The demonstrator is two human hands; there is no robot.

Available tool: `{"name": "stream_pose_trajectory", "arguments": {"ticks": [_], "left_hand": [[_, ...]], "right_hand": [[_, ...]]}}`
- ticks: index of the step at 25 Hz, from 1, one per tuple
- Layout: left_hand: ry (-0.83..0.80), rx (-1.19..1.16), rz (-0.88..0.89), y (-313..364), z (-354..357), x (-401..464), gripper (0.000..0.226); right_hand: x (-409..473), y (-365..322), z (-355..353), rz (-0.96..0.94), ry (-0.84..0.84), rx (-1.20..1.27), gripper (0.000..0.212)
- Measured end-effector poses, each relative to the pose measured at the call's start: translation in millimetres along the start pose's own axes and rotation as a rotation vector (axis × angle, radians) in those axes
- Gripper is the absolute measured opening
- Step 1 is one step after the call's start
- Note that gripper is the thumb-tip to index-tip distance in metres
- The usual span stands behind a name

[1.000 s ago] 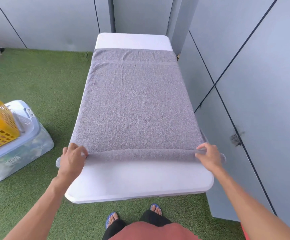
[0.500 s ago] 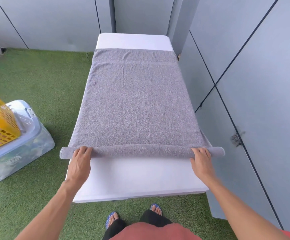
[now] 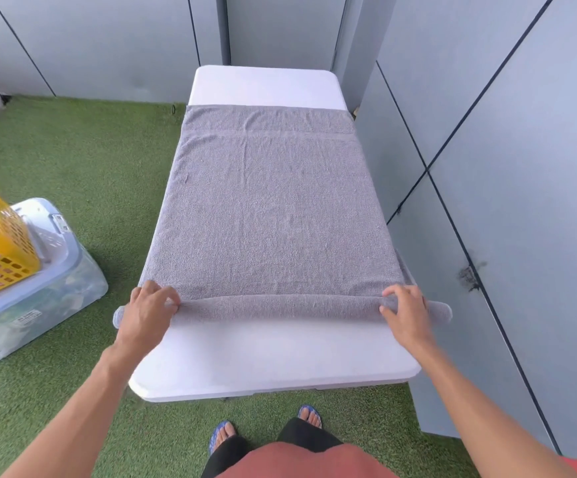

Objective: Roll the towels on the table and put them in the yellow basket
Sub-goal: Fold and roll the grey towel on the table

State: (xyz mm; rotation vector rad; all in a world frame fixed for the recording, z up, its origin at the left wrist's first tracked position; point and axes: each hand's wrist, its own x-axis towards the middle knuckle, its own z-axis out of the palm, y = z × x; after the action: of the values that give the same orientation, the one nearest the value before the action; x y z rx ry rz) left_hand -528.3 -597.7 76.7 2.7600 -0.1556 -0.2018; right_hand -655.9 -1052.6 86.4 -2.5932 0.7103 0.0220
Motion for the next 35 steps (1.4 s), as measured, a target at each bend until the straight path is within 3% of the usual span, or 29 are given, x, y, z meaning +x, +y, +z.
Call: {"name": "stream_pose_trajectory", "arguments": {"ticks": [1,3,5,7,14,18,21,24,26,29,31,33,35], "left_hand": [[0.101,0.073,0.044,3,6,-12,0.007],[0.222,0.177,0.114,5,23,-43,0.022],[0.180,0.226,0.129,0,41,-61,0.054],[0.133,0.222,0.148,-3,47,-53,0.064],[0.134,0.131,0.095,8,30,-34,0.033],[0.028,0.137,0.059,2,20,-65,0.031],[-0.096,-0.005,0.027,2,6,-33,0.027],[0.015,-0.172,0.025,7,-2,1,0.016],[0.096,-0.036,0.081,9,4,-4,0.007],[0.185,0.255,0.206,4,31,-46,0.035],[0.146,0.291,0.211,-3,47,-54,0.058],[0.111,0.250,0.178,-1,47,-37,0.058],[0.106,0.239,0.144,8,38,-25,0.045]], "right_hand": [[-12,1,9,-0.027,0.103,-0.128,0.023],[-39,9,28,-0.092,0.137,-0.285,0.040],[-48,19,40,-0.130,0.035,-0.317,0.066],[-34,21,42,-0.135,-0.022,-0.292,0.068],[-14,8,26,-0.163,-0.021,-0.317,0.041],[-34,26,17,-0.180,-0.164,-0.247,0.043],[-2,17,8,-0.128,-0.270,-0.096,0.048],[2,-1,13,-0.110,-0.016,-0.085,0.038],[-19,0,28,-0.130,0.127,-0.261,0.033],[-45,8,39,-0.147,0.098,-0.347,0.061],[-37,10,40,-0.139,0.044,-0.353,0.066],[-19,7,35,-0.126,0.003,-0.351,0.059],[-9,3,29,-0.114,-0.012,-0.346,0.051]]}}
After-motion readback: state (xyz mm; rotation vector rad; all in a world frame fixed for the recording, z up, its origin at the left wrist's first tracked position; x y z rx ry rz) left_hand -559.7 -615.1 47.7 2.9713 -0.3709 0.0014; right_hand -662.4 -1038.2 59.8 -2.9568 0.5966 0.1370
